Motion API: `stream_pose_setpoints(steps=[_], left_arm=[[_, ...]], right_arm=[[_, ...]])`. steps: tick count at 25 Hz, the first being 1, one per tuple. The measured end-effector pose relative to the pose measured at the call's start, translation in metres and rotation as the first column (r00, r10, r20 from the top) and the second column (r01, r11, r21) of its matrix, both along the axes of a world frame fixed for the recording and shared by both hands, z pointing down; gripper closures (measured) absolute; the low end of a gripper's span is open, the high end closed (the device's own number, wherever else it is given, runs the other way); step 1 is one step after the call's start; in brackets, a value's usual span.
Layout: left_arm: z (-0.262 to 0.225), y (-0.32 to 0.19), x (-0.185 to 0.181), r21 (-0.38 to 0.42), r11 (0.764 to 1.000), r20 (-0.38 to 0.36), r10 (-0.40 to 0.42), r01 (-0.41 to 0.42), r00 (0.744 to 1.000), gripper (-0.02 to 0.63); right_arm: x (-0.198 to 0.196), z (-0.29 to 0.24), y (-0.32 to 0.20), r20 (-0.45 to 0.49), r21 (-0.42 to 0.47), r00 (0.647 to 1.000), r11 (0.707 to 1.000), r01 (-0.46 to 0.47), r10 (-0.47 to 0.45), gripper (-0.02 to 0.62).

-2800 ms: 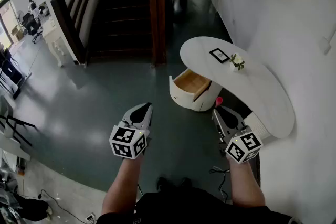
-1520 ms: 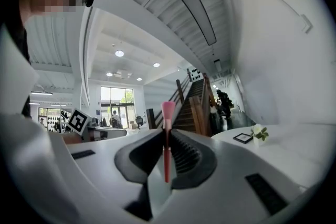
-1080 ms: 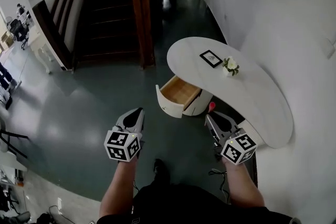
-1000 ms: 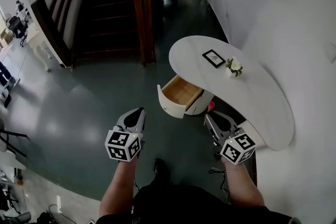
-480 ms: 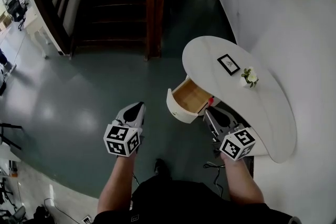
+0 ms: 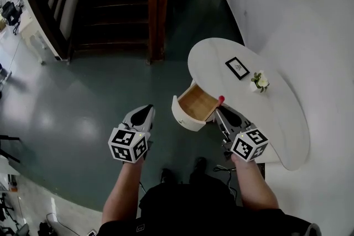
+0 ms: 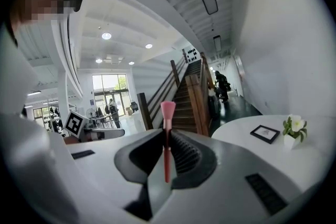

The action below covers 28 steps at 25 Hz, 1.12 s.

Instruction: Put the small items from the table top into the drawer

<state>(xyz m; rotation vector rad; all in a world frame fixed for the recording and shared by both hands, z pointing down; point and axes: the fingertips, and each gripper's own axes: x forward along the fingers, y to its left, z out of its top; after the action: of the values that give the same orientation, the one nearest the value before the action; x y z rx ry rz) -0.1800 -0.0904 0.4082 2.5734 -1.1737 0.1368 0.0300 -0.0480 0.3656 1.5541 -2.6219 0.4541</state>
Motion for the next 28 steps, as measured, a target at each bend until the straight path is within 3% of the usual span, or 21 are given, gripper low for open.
stream_pose_setpoints(steps=[8,13,19,28], left_arm=[[0.000,-0.033,0.057,-0.019,1.000,0.034,0.002,-0.002,0.999,0.595],[0.004,-0.068,0.107,-0.022,0.999,0.091,-0.028,0.030,0.995,0.595],[0.012,-0.100,0.164,-0.044,0.996,0.128,-0.067,0.073,0.990,0.595],[0.037,-0.111,0.175,-0.101,0.988,0.160,-0.100,0.117,0.982,0.595]], right_arm=[[0.061,-0.003,-0.055,0.023,0.021,0.999,0.999,0.033,-0.034,0.543],[0.094,0.006,-0.102,0.041,0.015,0.991,0.992,0.125,-0.125,0.542],[0.125,0.038,-0.134,0.078,-0.062,0.970,0.970,0.234,-0.229,0.541],[0.127,0.062,-0.160,0.097,-0.112,0.952,0.947,0.300,-0.290,0.543]])
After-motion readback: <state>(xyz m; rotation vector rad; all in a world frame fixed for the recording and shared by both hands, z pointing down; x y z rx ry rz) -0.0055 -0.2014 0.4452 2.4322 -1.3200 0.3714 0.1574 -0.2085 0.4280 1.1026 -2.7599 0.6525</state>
